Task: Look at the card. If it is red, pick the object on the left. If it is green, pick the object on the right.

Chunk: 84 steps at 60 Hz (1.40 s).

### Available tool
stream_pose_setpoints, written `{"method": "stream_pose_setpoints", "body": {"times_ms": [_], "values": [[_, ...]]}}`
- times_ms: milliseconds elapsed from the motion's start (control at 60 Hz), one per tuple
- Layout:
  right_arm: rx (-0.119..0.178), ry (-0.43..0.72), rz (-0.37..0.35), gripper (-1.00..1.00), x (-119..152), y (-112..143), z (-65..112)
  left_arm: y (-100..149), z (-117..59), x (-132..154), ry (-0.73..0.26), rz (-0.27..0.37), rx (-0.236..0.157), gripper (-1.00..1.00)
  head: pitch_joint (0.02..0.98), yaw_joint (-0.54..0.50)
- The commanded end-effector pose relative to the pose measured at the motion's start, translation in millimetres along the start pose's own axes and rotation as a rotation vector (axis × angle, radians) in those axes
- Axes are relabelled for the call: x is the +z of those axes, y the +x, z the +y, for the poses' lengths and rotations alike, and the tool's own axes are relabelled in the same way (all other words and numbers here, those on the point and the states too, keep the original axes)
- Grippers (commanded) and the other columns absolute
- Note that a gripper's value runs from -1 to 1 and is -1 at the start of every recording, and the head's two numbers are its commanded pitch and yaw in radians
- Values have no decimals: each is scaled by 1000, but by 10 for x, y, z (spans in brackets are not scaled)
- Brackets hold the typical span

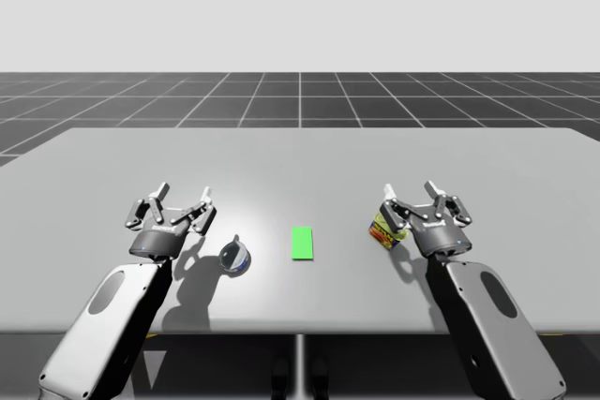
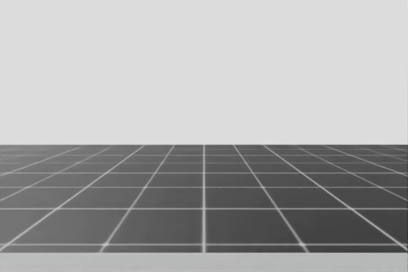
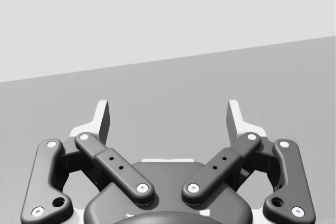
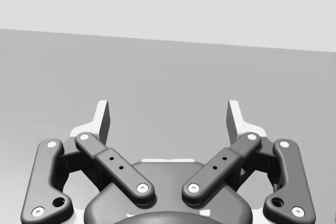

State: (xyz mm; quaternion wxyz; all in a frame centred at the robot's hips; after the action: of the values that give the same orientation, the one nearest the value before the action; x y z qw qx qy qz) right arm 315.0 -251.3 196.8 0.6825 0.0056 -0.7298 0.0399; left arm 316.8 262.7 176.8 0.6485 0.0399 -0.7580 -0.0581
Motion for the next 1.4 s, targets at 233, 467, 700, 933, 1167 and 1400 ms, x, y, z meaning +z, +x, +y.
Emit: {"method": "stream_pose_setpoints", "body": {"times_ms": [233, 467, 700, 933, 1167, 1400], "values": [[31, -14, 32, -1000, -18, -26, 21, -8, 3, -10, 6, 5, -2, -1000, 97, -7], [43, -30, 20, -1000, -30, -36, 36, -17, -15, -8, -2, 18, -6, -1000, 240, -18], [35, -32, 11, -1000, -40, -29, 24, -33, -14, -13, -6, 26, -9, -1000, 425, -31], [26, -40, 5, -1000, -43, -11, 6, -33, -2, -20, -8, 29, -6, -1000, 589, -31], [20, -40, 1, -1000, -34, 7, 3, -26, 2, -24, -11, 27, -2, -1000, 752, -10], [18, -42, -6, -1000, -30, 35, 3, -14, 8, -27, -14, 25, 1, -1000, 855, -12]]}}
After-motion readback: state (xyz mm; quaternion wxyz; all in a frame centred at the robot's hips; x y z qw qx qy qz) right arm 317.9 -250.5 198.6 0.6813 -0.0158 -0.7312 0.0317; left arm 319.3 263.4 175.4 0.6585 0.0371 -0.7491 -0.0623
